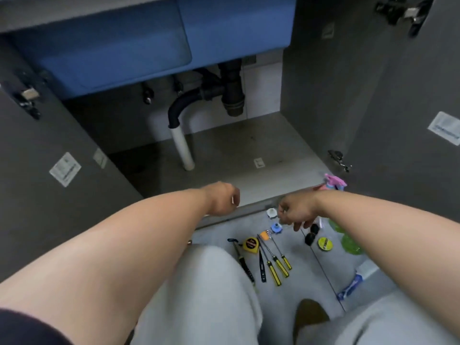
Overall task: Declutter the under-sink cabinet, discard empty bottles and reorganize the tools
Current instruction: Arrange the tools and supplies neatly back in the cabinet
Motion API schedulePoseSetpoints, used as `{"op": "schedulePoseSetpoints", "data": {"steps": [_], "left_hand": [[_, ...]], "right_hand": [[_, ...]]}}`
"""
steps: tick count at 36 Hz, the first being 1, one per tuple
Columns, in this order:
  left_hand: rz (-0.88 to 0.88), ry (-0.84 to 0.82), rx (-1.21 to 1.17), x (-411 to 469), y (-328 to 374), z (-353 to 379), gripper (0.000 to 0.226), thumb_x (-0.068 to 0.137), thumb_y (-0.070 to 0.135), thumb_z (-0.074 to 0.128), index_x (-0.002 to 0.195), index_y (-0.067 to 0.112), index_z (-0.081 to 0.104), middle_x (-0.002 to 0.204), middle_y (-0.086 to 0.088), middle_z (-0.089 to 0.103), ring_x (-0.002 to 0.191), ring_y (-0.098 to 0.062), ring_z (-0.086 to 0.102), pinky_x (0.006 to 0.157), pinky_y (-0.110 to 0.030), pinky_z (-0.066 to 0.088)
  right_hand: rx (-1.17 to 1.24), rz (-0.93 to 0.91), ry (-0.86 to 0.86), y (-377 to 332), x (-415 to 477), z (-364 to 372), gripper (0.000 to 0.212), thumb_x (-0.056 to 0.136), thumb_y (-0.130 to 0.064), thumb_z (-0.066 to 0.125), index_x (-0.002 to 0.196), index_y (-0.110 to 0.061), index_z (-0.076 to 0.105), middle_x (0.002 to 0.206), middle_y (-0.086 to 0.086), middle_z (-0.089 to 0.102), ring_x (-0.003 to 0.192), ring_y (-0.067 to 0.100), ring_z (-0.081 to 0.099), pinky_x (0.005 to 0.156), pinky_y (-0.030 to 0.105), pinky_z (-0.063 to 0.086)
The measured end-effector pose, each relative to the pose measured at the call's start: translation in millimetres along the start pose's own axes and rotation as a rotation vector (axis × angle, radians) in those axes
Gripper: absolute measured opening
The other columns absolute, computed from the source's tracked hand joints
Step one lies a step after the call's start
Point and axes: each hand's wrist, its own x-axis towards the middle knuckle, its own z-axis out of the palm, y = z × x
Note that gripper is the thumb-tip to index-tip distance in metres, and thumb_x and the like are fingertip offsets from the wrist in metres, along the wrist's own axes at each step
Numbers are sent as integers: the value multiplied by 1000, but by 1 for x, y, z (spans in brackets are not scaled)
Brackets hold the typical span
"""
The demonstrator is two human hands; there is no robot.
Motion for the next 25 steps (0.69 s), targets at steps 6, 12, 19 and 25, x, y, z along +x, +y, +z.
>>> {"op": "schedulePoseSetpoints", "data": {"steps": [6,12,19,25], "left_hand": [[-9,-76,-42,6,-22,27,26,97,25,57,122,21,66,127,-4,63,114,-24,60,91,-30,48],[-33,-134,-73,27,-67,65,26,98,28,58,122,22,66,128,-3,64,116,-23,60,88,-28,44],[-115,-281,-86,58,-115,128,28,98,20,58,123,13,68,129,-9,65,114,-26,62,92,-32,51],[-64,-519,-80,68,-131,193,25,97,22,60,114,6,68,119,-11,66,107,-26,62,86,-32,49]], "right_hand": [[-86,33,-105,-21,22,2,24,100,-28,58,120,-15,60,114,5,67,100,18,71,90,37,58],[-210,61,-226,-42,69,13,31,100,-33,59,125,-15,57,114,3,65,107,20,70,96,41,56],[-406,31,-237,-52,138,62,35,100,-27,55,123,-2,63,113,15,69,91,25,70,69,31,57],[-429,-70,-182,-42,174,140,32,97,-19,58,124,-4,64,130,17,61,120,33,59,96,36,49]]}}
